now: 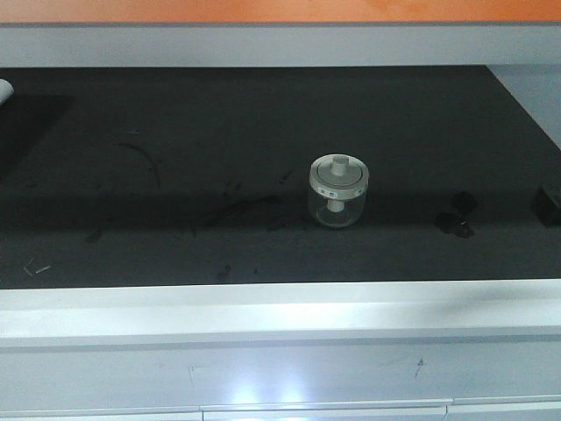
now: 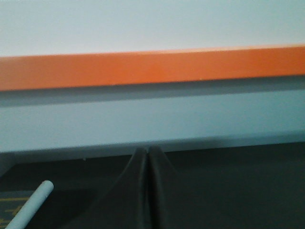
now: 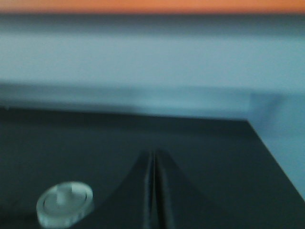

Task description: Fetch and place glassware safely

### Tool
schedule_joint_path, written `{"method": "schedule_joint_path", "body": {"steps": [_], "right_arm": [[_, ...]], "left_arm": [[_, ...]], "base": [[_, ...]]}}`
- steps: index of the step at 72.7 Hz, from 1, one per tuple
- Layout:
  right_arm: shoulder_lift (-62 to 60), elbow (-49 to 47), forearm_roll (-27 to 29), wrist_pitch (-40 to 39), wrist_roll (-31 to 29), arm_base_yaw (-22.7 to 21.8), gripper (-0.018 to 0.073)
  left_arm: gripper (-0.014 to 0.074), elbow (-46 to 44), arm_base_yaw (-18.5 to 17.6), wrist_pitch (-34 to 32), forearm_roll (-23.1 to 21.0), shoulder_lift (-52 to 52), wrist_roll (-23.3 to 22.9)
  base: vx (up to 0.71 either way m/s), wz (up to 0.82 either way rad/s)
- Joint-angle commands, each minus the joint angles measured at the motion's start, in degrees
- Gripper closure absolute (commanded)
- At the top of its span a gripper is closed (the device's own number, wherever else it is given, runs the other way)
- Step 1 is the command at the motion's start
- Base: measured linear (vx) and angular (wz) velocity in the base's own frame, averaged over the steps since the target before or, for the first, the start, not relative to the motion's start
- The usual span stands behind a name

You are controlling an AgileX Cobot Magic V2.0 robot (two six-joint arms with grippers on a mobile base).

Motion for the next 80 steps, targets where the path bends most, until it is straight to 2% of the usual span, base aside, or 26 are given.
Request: {"method": "schedule_joint_path", "body": {"steps": [1, 22, 33, 38, 44, 56, 64, 80], "right_arm": [[-4.19, -1.93, -0.64, 4.89, -0.78, -0.09, 0.0560], [-20.38, 7.49, 0.00, 9.09, -1.65, -0.04, 0.0560], [-27.77, 13.73, 4.25, 15.07, -1.65, -0.04, 0.0560], [-29.08, 16.23, 4.29, 15.99, -1.65, -0.04, 0.0560], [-29.38, 18.13, 4.29, 13.40, -1.70, -0.04, 0.0559], [-29.38, 18.28, 4.29, 12.28, -2.13, -0.04, 0.0535], [-29.38, 18.28, 4.10, 12.34, -2.39, -0.04, 0.0473], [-29.45, 18.28, 4.59, 12.40, -2.46, -0.04, 0.0208]], "left_arm": [[0.0604, -1.85, -0.31, 2.24, 0.05, -4.34, -0.48], [0.0604, 8.81, -1.40, 11.35, -0.06, -18.50, 0.09], [0.0604, 14.92, -1.40, 17.86, -0.06, -24.66, 0.14], [0.0604, 16.59, -1.35, 17.48, -0.06, -26.47, 0.13], [0.0603, 17.51, -1.35, 17.49, -0.06, -27.14, 0.13], [0.0603, 17.51, -1.35, 18.85, -0.12, -27.22, -0.07], [0.0603, 17.51, -1.35, 19.01, -0.12, -27.22, -0.07], [0.0603, 17.51, -1.35, 19.01, -0.12, -27.22, -0.07]], "base": [[0.00, 0.00], [0.00, 0.00], [0.00, 0.00], [0.00, 0.00], [0.00, 0.00], [0.00, 0.00], [0.00, 0.00], [0.00, 0.00]]}}
